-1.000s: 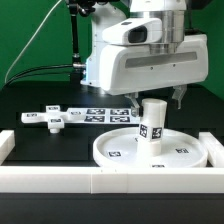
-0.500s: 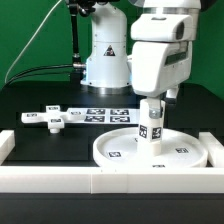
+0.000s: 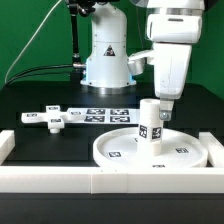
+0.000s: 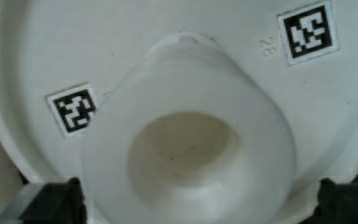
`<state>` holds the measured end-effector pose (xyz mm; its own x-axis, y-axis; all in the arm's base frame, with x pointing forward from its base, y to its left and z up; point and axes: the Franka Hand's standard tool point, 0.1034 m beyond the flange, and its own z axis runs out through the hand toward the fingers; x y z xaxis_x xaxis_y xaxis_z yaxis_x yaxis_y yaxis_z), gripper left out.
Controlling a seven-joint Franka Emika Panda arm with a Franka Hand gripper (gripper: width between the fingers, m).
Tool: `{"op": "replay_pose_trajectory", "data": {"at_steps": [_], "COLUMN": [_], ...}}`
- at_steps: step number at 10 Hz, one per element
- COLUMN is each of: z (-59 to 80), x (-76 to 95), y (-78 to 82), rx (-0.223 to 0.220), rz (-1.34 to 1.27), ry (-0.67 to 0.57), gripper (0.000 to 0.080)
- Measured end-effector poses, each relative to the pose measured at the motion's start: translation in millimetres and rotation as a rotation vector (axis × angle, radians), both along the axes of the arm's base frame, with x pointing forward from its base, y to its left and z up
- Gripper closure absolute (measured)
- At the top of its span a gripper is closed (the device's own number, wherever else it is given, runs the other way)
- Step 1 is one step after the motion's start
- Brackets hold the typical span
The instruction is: Assemble round table
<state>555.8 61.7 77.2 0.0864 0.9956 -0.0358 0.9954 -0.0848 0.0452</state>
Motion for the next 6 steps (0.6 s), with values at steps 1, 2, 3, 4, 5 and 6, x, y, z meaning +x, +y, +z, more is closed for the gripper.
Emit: {"op": "replay_pose_trajectory", "data": {"at_steps": [1, 2, 3, 4, 5, 6], "z": [0.3, 1.3, 1.3, 1.1, 0.6, 0.4], "x": [1.8, 3.5, 4.4, 4.4, 3.9, 4.1], "y": [-3.2, -3.9, -4.0, -5.8, -8.5, -11.7], "rx": [-0.018, -0.037, -0.049, -0.061, -0.068, -0.075], "rz": [0.136, 0.233, 0.31, 0.393, 0.453, 0.506], "ry": [-0.003, -0.004, -0.002, 0.002, 0.008, 0.012], "gripper": [0.0151, 0.0151, 0.0151, 0.0151, 0.0151, 0.0151]}}
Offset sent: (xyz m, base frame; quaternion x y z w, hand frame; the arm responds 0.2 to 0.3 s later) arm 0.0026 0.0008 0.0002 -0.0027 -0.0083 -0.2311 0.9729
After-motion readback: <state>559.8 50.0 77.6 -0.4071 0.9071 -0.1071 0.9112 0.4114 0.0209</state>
